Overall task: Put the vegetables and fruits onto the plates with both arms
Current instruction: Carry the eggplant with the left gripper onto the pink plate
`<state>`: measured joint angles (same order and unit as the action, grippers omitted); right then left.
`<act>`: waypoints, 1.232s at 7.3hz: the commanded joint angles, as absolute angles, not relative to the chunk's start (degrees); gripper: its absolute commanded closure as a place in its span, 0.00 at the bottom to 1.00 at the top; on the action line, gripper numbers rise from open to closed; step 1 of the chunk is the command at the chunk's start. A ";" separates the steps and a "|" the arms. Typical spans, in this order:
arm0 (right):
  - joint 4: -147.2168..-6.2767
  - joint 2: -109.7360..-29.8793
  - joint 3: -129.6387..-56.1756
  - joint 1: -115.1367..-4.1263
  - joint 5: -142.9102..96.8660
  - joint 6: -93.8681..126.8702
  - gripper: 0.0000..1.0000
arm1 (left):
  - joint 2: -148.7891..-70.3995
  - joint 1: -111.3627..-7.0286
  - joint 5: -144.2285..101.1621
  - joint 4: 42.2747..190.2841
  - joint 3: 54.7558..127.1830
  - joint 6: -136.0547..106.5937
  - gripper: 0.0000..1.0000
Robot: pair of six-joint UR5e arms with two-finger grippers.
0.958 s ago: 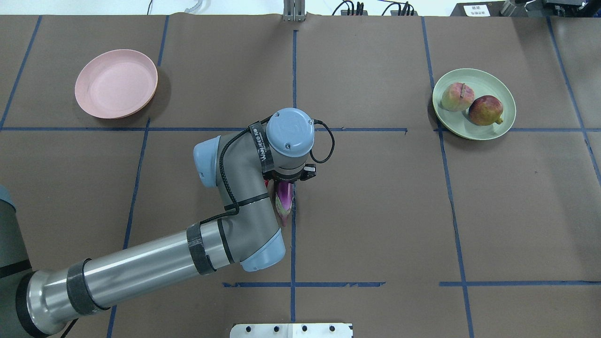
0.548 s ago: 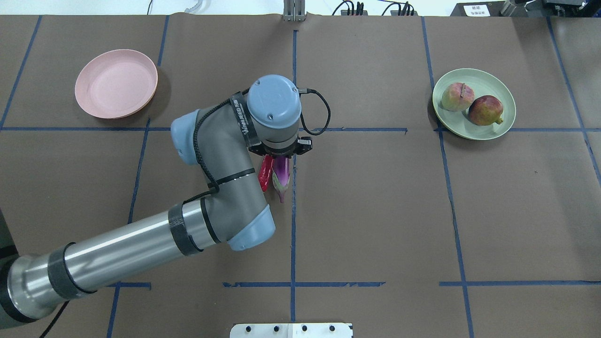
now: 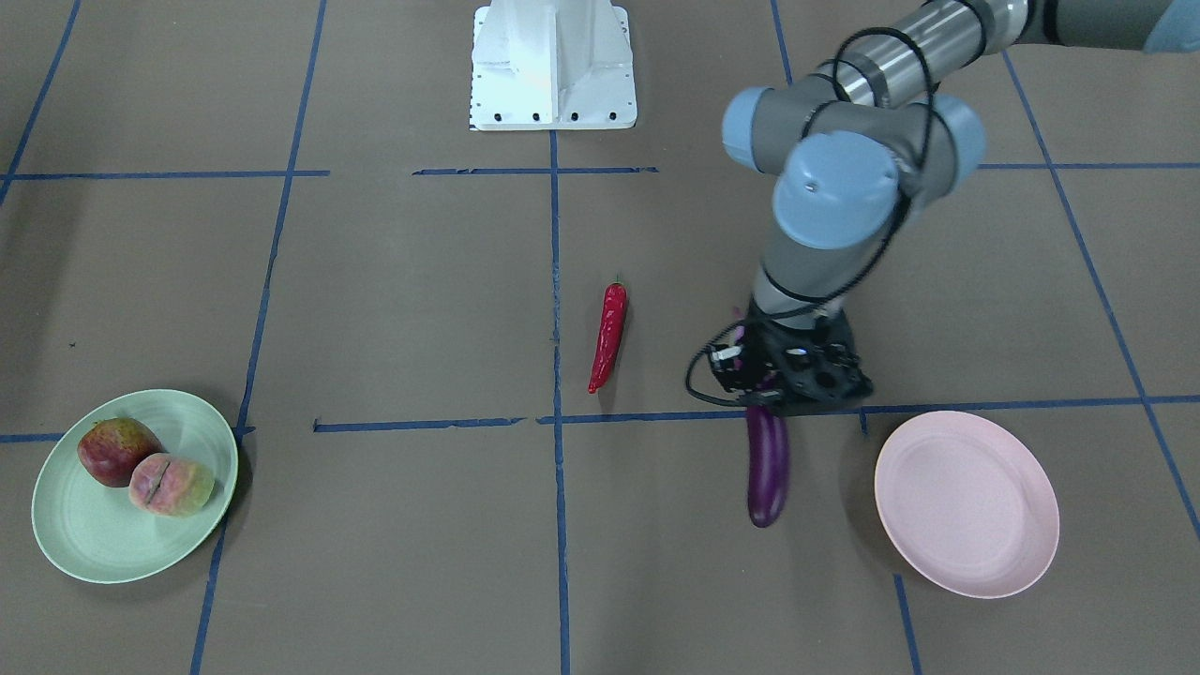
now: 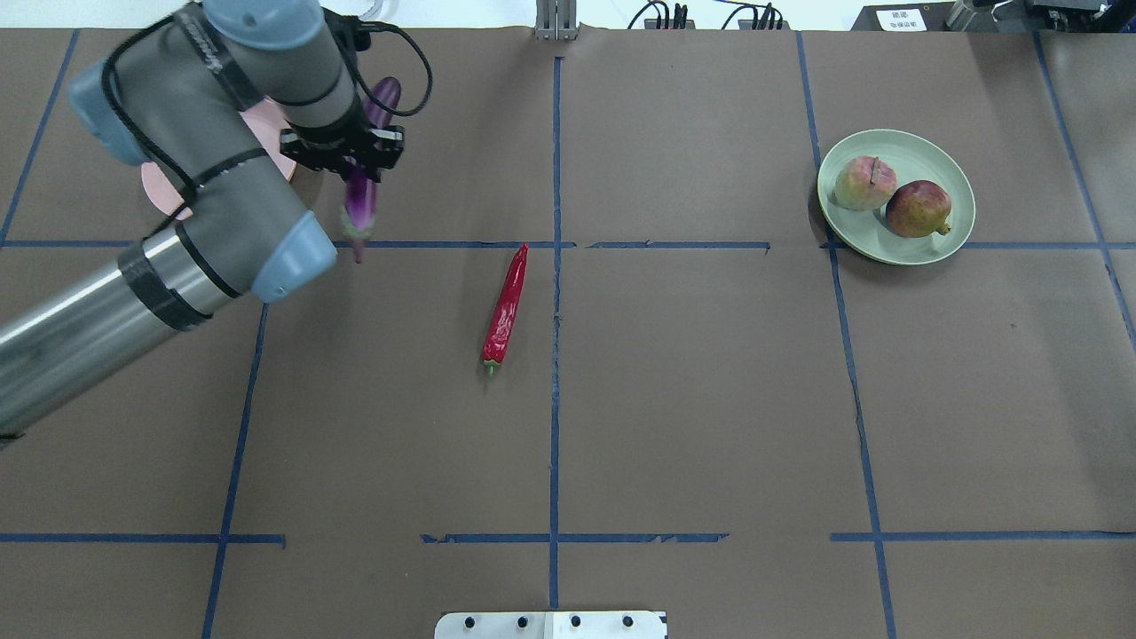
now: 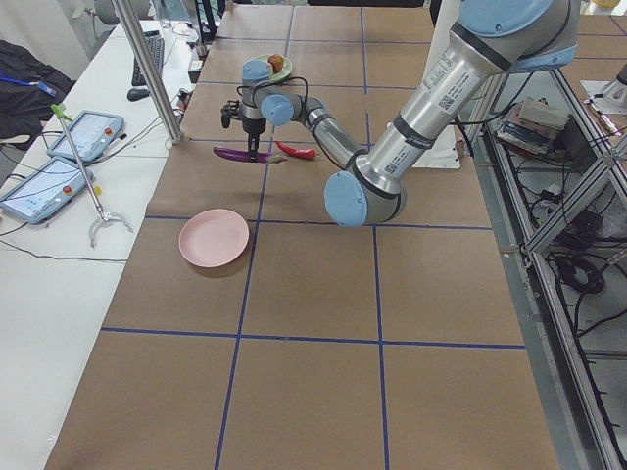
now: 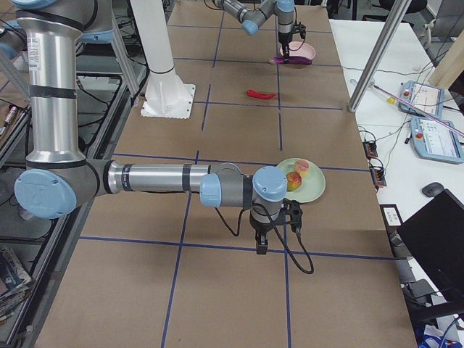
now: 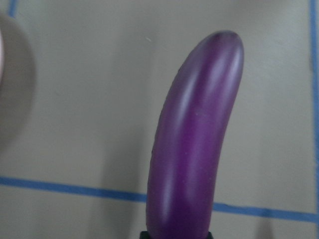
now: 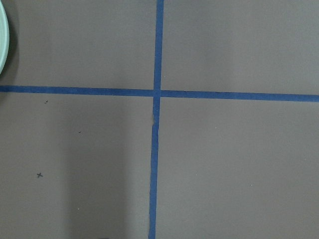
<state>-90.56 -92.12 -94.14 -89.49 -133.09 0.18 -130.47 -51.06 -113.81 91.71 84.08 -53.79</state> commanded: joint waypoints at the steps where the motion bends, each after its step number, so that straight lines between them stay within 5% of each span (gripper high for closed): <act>1: -90.44 -92.11 -94.13 -89.04 -132.98 0.26 0.00 | -129.11 -56.33 -114.96 92.20 77.03 -43.89 1.00; 3: -90.35 -92.11 -94.22 -89.03 -133.07 0.26 0.00 | -128.76 -57.74 -114.87 100.67 67.46 -41.49 0.97; 4: -90.35 -92.11 -94.22 -89.03 -133.07 0.18 0.00 | -128.67 -57.83 -114.96 104.03 64.98 -41.48 0.74; 5: -90.35 -92.11 -94.39 -89.03 -133.07 0.18 0.00 | -126.76 -57.75 -114.96 104.67 65.30 -40.79 0.01; 9: -90.35 -92.11 -94.39 -89.03 -133.07 0.18 0.00 | -127.18 -60.38 -128.67 102.67 71.77 -41.03 0.00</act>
<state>-90.35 -92.11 -94.40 -89.03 -133.07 0.17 -126.88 -59.93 -126.20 103.66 68.46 -39.76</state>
